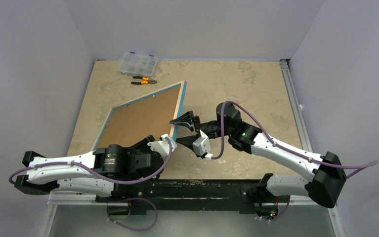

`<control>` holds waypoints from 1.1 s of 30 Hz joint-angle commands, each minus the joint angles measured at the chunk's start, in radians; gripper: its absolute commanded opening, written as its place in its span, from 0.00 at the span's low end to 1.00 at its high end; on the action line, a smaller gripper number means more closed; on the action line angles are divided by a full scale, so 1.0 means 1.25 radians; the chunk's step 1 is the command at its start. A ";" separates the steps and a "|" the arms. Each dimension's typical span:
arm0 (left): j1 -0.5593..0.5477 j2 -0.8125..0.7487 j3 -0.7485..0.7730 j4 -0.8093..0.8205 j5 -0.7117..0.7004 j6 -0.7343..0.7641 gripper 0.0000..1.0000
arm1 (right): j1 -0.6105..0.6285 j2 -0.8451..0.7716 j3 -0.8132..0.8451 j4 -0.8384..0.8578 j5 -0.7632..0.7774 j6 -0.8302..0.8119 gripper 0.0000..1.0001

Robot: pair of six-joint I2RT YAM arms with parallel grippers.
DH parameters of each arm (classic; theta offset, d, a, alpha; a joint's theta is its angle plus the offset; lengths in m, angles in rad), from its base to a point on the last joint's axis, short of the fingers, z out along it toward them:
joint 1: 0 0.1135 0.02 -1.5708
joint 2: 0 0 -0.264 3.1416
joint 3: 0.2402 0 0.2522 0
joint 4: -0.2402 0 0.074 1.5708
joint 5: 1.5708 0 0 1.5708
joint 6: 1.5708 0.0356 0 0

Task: Put the photo into the frame
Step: Turn over the photo frame at the center of the board.

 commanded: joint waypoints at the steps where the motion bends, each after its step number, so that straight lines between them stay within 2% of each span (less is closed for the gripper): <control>1: -0.008 -0.023 0.020 0.233 0.251 -0.161 0.00 | 0.018 0.027 0.043 0.103 0.008 -0.009 0.70; 4: -0.008 -0.026 0.020 0.234 0.252 -0.162 0.00 | 0.035 0.051 0.059 0.093 0.001 -0.019 0.60; 8: -0.007 -0.040 0.013 0.243 0.251 -0.164 0.00 | 0.046 0.069 0.091 0.038 -0.002 -0.037 0.33; 11: -0.008 -0.048 0.011 0.249 0.245 -0.168 0.01 | 0.048 0.068 0.106 0.006 -0.006 -0.035 0.04; 12: -0.007 -0.048 0.014 0.244 0.238 -0.173 0.05 | 0.048 0.066 0.109 -0.003 -0.007 -0.031 0.00; 18: -0.008 -0.044 0.066 0.201 0.182 -0.198 0.43 | 0.049 0.037 0.099 -0.025 -0.003 0.023 0.00; 22: -0.008 -0.062 0.113 0.216 0.156 -0.173 0.58 | 0.048 0.015 0.094 -0.047 0.000 0.072 0.00; 23: -0.008 -0.069 0.128 0.225 0.151 -0.165 0.69 | 0.048 0.009 0.094 -0.052 0.004 0.091 0.00; 24: -0.008 -0.077 0.141 0.236 0.142 -0.155 0.95 | 0.048 0.004 0.093 -0.058 0.007 0.107 0.00; 25: -0.008 -0.085 0.156 0.251 0.138 -0.143 0.99 | 0.048 -0.001 0.093 -0.062 0.013 0.126 0.00; 33: -0.007 -0.141 0.257 0.379 0.144 -0.014 1.00 | 0.047 -0.042 0.077 -0.030 0.029 0.320 0.00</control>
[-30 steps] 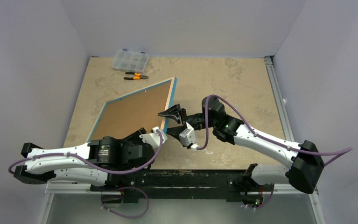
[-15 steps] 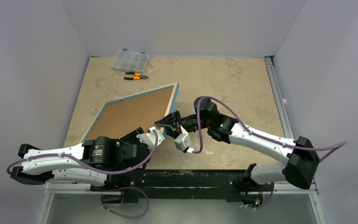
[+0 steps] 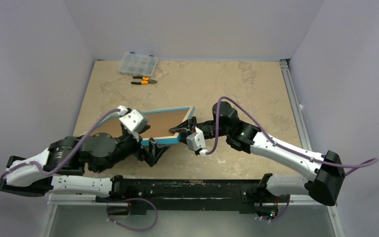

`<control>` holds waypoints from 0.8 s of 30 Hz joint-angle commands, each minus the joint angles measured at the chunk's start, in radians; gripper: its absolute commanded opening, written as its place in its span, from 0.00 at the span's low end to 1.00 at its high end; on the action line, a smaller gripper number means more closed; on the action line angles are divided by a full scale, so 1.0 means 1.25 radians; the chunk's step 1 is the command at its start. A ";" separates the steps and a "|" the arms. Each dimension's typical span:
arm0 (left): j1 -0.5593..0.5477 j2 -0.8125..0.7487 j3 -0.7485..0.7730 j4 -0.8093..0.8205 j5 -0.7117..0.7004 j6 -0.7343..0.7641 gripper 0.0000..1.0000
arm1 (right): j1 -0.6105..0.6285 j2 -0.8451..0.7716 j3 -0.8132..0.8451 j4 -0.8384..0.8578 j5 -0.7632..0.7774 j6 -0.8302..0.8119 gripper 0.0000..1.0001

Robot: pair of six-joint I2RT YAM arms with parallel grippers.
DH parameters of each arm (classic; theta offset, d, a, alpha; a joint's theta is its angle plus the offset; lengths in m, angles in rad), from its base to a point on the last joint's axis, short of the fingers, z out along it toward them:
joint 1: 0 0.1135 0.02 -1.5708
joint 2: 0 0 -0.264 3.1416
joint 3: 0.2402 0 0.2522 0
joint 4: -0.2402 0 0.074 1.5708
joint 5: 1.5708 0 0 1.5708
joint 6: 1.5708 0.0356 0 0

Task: Put the photo into the frame
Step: Turn over the photo frame at the center of the board.

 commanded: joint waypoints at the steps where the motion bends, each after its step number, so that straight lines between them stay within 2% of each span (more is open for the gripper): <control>1: -0.003 -0.032 0.066 0.124 0.010 0.075 1.00 | 0.002 -0.054 0.013 0.061 0.006 0.214 0.00; 6: -0.003 -0.062 0.059 0.172 -0.030 0.087 1.00 | 0.002 -0.080 0.014 0.109 0.110 0.453 0.00; 13: -0.002 -0.052 0.042 0.168 -0.049 0.063 1.00 | -0.025 -0.085 0.074 -0.024 0.258 0.717 0.00; 18: -0.002 -0.024 0.028 0.162 -0.079 0.036 1.00 | -0.154 -0.090 0.081 -0.110 0.193 0.963 0.00; 24: -0.002 0.039 0.017 0.131 -0.144 -0.035 1.00 | -0.285 -0.146 -0.018 -0.144 0.142 1.072 0.00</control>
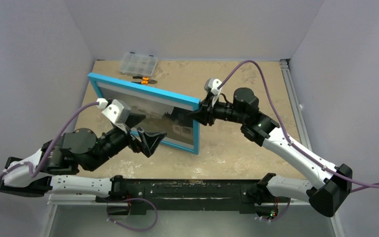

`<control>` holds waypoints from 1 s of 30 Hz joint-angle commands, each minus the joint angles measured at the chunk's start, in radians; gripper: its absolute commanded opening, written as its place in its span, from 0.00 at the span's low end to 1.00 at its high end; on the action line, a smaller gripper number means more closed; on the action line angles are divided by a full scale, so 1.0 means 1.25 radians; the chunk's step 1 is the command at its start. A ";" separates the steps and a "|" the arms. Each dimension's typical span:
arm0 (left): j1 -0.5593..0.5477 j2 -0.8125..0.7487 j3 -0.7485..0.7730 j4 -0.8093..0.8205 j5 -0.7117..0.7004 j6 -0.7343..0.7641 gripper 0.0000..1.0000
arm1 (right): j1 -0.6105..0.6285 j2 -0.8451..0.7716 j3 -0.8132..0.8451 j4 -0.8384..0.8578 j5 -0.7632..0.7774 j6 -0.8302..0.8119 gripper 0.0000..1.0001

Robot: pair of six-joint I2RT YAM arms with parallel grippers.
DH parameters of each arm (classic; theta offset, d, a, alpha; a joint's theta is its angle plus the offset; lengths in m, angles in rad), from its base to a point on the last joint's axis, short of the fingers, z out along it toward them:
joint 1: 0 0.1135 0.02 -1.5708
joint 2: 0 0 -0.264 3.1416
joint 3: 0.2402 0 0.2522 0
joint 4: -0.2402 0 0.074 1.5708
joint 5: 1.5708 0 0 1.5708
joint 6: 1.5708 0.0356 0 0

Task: Put the photo into the frame
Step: Turn over the photo frame at the center of the board.

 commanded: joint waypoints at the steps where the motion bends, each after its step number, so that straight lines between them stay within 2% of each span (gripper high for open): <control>1: 0.001 0.057 -0.011 -0.015 -0.077 -0.090 1.00 | -0.074 -0.072 -0.078 -0.047 -0.053 0.170 0.00; 4: 0.032 0.110 -0.001 -0.048 -0.061 -0.162 1.00 | -0.144 -0.099 -0.143 -0.055 -0.070 0.195 0.00; 9: 0.229 0.196 -0.014 -0.070 0.153 -0.255 1.00 | -0.229 -0.069 -0.192 -0.112 -0.135 0.170 0.00; 15: 0.368 0.246 -0.061 -0.043 0.299 -0.266 1.00 | -0.306 -0.005 -0.229 -0.177 -0.132 0.149 0.00; 18: 0.417 0.254 -0.092 -0.031 0.339 -0.265 1.00 | -0.331 0.052 -0.228 -0.232 -0.047 0.133 0.00; 22: 0.470 0.255 -0.129 -0.024 0.376 -0.262 1.00 | -0.353 0.153 -0.202 -0.279 0.170 0.142 0.01; 26: 0.505 0.248 -0.132 -0.044 0.391 -0.252 1.00 | -0.372 0.208 -0.184 -0.270 0.244 0.140 0.16; 30: 0.530 0.232 -0.073 -0.098 0.385 -0.240 1.00 | -0.395 0.210 -0.197 -0.229 0.337 0.170 0.26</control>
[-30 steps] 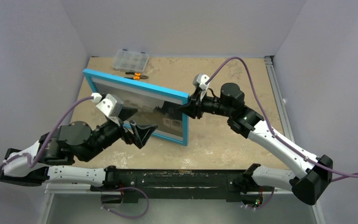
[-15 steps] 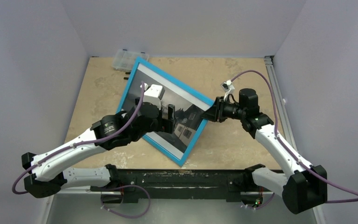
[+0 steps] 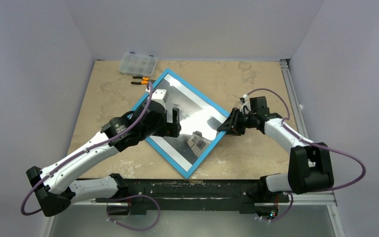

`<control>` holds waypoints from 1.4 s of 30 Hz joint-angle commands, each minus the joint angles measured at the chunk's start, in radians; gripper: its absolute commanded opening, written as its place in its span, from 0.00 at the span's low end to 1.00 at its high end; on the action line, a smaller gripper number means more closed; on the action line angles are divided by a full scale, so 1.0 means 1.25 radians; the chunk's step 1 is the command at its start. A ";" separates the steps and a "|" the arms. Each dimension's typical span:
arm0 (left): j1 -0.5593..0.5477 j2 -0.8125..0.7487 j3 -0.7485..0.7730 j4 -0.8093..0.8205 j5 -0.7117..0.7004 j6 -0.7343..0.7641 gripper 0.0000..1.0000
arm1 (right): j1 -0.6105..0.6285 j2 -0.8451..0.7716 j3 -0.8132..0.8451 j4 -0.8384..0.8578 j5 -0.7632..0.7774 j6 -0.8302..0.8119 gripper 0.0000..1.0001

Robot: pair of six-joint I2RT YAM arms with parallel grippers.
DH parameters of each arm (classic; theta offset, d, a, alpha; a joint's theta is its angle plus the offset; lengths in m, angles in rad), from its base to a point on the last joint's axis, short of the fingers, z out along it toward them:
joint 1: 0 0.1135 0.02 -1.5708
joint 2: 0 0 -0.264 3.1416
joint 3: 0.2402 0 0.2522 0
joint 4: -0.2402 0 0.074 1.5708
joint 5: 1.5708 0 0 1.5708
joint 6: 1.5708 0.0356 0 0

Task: Put the photo into the frame
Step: Turn over the photo frame at the center of the board, then adjust the photo frame at the center of the board.

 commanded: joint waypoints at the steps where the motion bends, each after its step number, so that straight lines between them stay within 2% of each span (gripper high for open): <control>1: 0.026 -0.034 0.081 -0.043 0.012 0.013 1.00 | -0.013 0.004 -0.014 0.035 0.415 -0.185 0.30; 8: 0.064 -0.056 0.233 -0.060 -0.010 0.069 1.00 | -0.037 0.087 0.033 0.044 0.407 -0.169 0.53; 12: 0.083 -0.033 0.336 -0.084 -0.013 0.106 1.00 | -0.038 0.127 0.044 0.043 0.393 -0.149 0.70; 14: 0.091 -0.013 0.383 -0.105 -0.011 0.117 1.00 | -0.038 0.124 0.042 0.035 0.377 -0.145 0.93; 16: 0.100 0.003 0.415 -0.112 0.002 0.126 1.00 | -0.038 0.102 0.031 0.023 0.364 -0.142 0.97; 20: 0.114 0.021 0.432 -0.107 0.032 0.126 1.00 | -0.035 0.033 -0.011 -0.009 0.335 -0.095 0.98; 24: 0.121 0.023 0.393 -0.097 0.048 0.116 1.00 | -0.008 -0.004 -0.060 -0.035 0.308 -0.031 0.98; 31: 0.129 0.021 0.352 -0.082 0.068 0.101 1.00 | 0.150 0.016 -0.057 -0.059 0.403 0.010 0.95; 33: 0.130 0.019 0.346 -0.078 0.072 0.097 1.00 | 0.180 0.038 -0.045 -0.062 0.429 0.015 0.88; 35: 0.129 0.015 0.345 -0.076 0.073 0.097 1.00 | 0.213 0.071 -0.029 -0.069 0.476 0.010 0.75; 38: 0.130 0.012 0.340 -0.075 0.069 0.099 1.00 | 0.247 0.123 -0.001 -0.086 0.547 -0.003 0.73; 42: 0.131 0.012 0.329 -0.077 0.060 0.103 1.00 | 0.254 0.164 0.035 -0.106 0.604 -0.030 0.58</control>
